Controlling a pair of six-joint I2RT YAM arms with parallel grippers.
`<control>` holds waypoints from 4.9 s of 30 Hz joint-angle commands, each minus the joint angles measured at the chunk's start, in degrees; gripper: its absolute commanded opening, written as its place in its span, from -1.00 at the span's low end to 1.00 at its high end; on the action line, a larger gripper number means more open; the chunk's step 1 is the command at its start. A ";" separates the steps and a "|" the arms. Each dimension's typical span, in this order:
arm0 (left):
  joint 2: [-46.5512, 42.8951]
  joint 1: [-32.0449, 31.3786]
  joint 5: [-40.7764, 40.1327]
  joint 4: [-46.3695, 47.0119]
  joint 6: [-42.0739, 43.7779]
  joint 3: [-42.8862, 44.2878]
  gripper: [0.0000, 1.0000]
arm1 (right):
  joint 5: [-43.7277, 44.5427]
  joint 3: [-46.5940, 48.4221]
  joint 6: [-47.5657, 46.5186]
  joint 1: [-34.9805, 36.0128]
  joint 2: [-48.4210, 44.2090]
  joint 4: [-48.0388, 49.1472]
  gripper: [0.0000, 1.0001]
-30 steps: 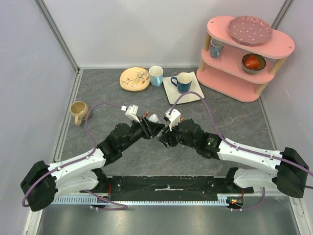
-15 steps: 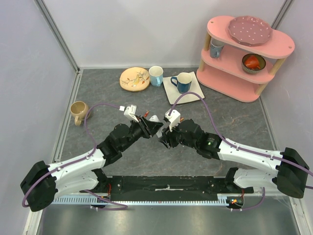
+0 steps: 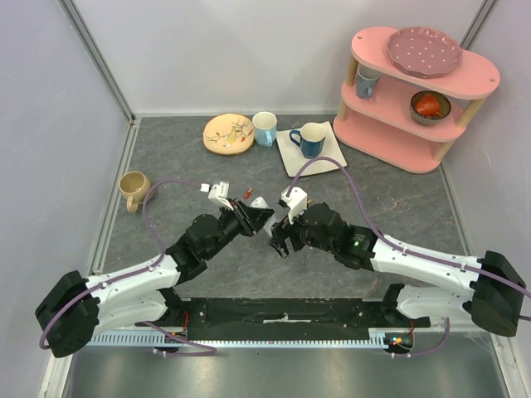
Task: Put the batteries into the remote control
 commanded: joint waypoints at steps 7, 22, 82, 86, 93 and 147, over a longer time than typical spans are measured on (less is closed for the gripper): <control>-0.20 -0.27 -17.03 23.71 6.98 -9.95 -0.96 | 5.87 -1.32 17.40 -0.21 -7.52 0.47 0.84; 18.51 -0.27 -17.83 53.45 13.06 -14.79 -0.96 | 8.34 -20.22 41.09 -3.10 -8.14 29.74 0.10; 30.48 -1.77 -20.81 63.92 13.76 -17.07 -0.96 | -13.72 -21.54 55.07 -12.16 35.01 68.77 -0.10; 30.48 -1.94 -20.90 63.92 13.76 -17.16 -0.96 | -13.46 -21.54 55.15 -12.25 35.63 69.30 -0.10; 30.75 -1.94 -21.08 63.92 13.41 -17.25 -0.96 | -13.72 -21.02 55.42 -12.25 36.25 70.53 -0.10; 31.45 -2.38 -20.64 63.92 11.74 -17.51 -0.96 | -15.39 -19.08 57.44 -12.95 40.82 74.92 -0.13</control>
